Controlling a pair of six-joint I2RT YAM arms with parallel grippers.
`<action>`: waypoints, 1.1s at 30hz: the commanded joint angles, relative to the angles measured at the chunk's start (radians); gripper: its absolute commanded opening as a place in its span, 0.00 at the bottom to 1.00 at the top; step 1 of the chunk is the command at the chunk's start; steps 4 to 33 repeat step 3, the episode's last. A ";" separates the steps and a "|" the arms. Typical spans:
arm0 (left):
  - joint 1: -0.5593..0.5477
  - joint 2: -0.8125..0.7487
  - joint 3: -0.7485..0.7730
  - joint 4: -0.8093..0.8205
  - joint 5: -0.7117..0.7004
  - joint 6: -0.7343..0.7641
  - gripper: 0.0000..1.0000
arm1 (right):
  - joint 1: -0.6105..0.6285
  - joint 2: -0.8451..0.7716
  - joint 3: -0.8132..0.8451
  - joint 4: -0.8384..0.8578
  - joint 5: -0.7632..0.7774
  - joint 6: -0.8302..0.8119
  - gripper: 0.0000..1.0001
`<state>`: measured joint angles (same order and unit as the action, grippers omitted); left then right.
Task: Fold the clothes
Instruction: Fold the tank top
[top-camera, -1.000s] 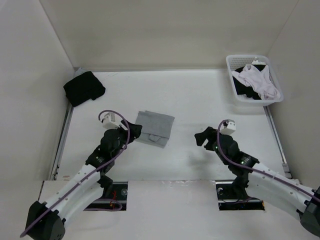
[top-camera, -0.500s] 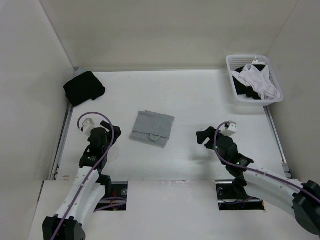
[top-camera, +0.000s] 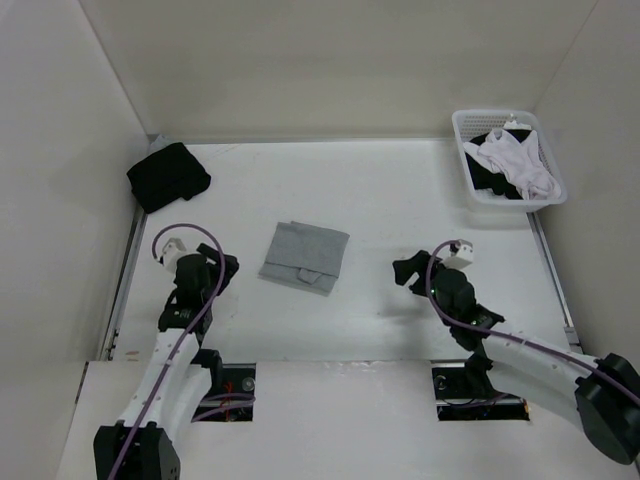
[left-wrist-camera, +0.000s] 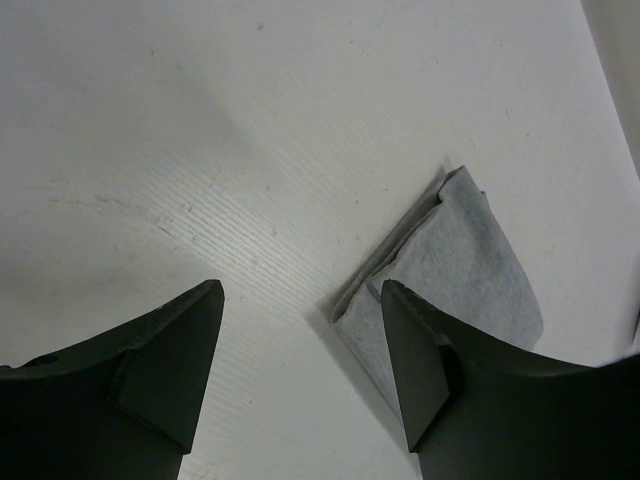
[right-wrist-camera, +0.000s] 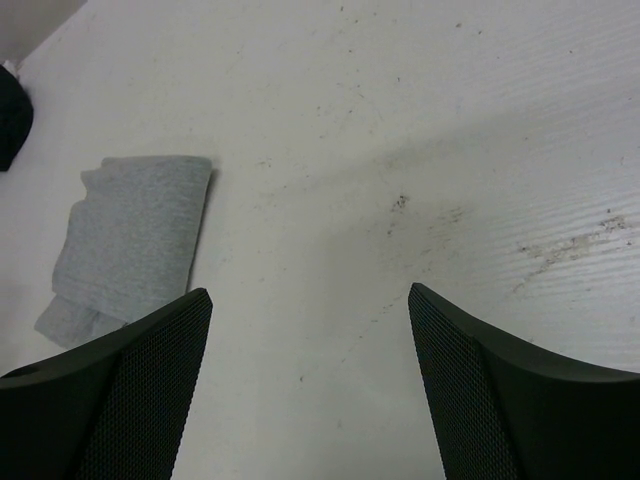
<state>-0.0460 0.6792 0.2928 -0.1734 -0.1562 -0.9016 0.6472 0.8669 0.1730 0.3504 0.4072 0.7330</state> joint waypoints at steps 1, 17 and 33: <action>-0.004 0.019 0.008 0.057 0.015 0.020 0.63 | -0.010 0.011 0.026 0.055 -0.015 -0.001 0.84; -0.015 0.023 0.009 0.067 0.015 0.023 0.67 | -0.011 0.012 0.026 0.055 -0.016 -0.001 0.84; -0.015 0.023 0.009 0.067 0.015 0.023 0.67 | -0.011 0.012 0.026 0.055 -0.016 -0.001 0.84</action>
